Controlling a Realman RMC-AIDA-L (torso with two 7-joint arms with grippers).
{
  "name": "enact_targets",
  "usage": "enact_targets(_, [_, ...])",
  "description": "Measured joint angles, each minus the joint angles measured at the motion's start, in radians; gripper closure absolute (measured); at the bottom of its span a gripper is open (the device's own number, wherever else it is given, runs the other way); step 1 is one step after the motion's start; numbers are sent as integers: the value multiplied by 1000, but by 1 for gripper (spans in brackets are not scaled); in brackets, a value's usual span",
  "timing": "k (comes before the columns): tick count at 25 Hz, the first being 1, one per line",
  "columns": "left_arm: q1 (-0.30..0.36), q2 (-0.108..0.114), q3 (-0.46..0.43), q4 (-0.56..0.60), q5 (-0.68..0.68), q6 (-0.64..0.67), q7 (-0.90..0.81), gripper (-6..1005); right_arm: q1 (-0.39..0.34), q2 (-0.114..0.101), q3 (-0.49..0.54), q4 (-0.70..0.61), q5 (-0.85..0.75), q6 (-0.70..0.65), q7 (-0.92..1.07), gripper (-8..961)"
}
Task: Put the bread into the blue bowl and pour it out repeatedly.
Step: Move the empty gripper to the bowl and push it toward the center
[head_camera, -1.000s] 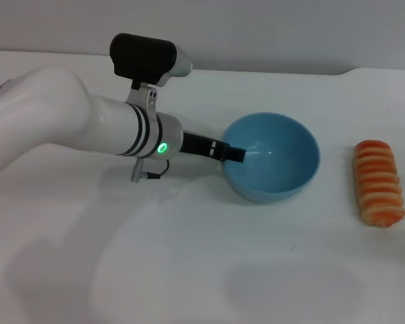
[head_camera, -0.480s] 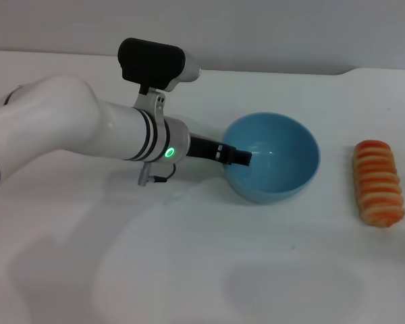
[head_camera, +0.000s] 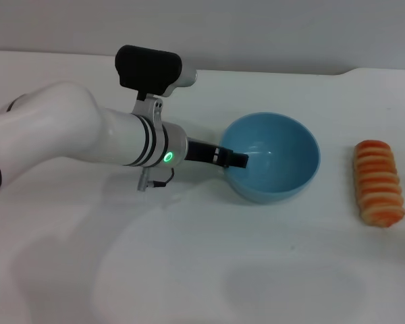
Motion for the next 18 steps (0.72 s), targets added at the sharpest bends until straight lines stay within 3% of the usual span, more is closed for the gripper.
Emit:
enact_targets(5, [-7, 4, -2, -33, -84, 10, 6, 155, 1, 0, 0, -1, 0, 0, 0, 250])
enact_targets(16, [-40, 2, 7, -76, -107, 17, 5, 401, -1, 0, 4, -3, 0, 0, -1, 250])
enact_targets(18, [-41, 2, 8, -74, -107, 15, 2, 487, -4, 0, 6, -3, 0, 0, -1, 250])
